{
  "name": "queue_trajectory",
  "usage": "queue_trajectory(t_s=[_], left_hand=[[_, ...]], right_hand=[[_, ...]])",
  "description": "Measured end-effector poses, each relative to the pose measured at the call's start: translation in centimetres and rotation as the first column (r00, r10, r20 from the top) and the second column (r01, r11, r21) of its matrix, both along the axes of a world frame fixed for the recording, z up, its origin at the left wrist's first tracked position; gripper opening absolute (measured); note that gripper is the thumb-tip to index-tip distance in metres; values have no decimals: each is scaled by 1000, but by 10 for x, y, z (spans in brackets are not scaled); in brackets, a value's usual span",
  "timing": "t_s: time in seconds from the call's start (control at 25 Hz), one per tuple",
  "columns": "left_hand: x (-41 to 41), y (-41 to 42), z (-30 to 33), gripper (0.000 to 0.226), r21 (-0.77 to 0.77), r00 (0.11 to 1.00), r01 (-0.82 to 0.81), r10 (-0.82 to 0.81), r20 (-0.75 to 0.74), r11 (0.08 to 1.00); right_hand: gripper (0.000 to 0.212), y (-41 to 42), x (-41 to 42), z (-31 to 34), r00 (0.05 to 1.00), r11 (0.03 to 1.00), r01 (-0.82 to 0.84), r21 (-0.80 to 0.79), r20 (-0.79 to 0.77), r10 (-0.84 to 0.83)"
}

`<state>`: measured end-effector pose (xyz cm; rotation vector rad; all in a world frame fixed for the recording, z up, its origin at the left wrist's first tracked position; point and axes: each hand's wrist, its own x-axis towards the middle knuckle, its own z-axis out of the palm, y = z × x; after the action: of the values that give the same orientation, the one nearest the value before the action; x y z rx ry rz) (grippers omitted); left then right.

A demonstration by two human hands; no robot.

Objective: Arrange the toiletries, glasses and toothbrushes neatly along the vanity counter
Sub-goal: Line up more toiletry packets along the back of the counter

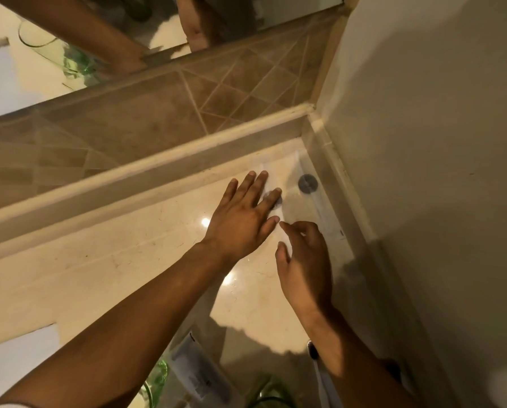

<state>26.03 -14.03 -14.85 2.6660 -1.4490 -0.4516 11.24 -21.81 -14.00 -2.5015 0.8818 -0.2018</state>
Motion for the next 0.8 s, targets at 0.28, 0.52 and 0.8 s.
queue_trajectory(t_s=[0.28, 0.52, 0.8], left_hand=[[3, -7, -1, 59, -21, 1000, -25, 25, 12, 999], [1, -17, -4, 59, -17, 999, -28, 28, 23, 999], [6, -20, -7, 61, -23, 998, -24, 25, 56, 999]], right_hand=[[37, -7, 5, -2, 1000, 1000, 22, 16, -14, -22], [38, -12, 7, 0, 996, 995, 73, 70, -53, -69], [41, -15, 6, -2, 997, 994, 56, 96, -51, -51]])
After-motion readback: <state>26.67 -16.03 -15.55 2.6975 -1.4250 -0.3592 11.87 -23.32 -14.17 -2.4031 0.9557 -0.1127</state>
